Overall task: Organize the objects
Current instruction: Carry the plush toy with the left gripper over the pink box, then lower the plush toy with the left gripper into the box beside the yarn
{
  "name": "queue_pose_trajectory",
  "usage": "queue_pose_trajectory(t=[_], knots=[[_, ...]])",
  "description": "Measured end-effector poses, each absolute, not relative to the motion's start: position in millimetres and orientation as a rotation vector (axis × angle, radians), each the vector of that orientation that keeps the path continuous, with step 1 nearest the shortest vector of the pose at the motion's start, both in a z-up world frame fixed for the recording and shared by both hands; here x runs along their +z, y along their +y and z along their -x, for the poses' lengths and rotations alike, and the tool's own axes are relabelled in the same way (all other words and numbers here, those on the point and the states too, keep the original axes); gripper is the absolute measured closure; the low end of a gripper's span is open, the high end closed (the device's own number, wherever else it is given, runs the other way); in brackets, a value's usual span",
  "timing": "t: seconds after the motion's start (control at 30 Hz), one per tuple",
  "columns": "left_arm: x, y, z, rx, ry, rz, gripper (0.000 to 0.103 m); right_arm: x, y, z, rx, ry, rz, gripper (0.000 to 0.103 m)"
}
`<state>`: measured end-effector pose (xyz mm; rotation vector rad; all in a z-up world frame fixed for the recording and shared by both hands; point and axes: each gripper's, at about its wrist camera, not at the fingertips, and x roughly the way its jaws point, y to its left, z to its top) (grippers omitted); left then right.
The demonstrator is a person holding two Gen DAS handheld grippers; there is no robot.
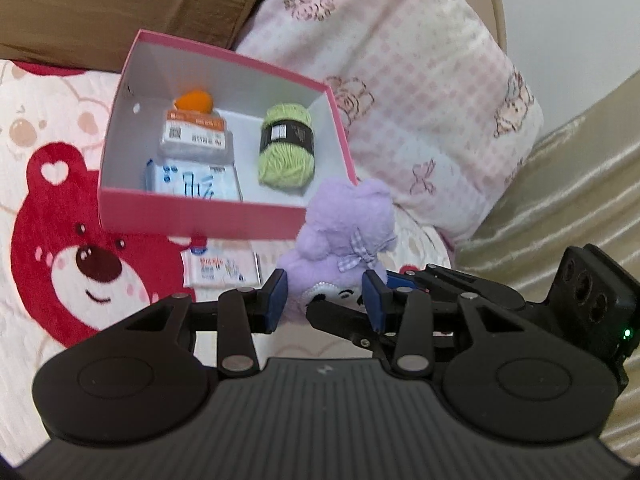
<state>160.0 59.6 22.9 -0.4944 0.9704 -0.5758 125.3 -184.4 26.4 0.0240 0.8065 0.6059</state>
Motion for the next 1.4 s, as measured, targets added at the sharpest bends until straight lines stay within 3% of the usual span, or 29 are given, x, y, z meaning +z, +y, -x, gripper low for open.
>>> queue_pose_trajectory(t=[0.5, 0.87, 1.4], knots=[[53.2, 63.1, -253.3, -0.506, 0.956, 0.504, 0.064, 64.1, -172.2, -205.9, 0.599, 0.739, 0.023, 0.049], [4.2, 41.9, -329.5, -0.456, 1.083, 0.562, 0.064, 11.1, -174.2, -280.3, 0.528, 0.850, 0.007, 0.050], [-70.6, 28.8, -345.0, -0.413, 1.206, 0.664, 0.064, -55.6, -194.8, -309.9, 0.497, 1.041, -0.106, 0.050]])
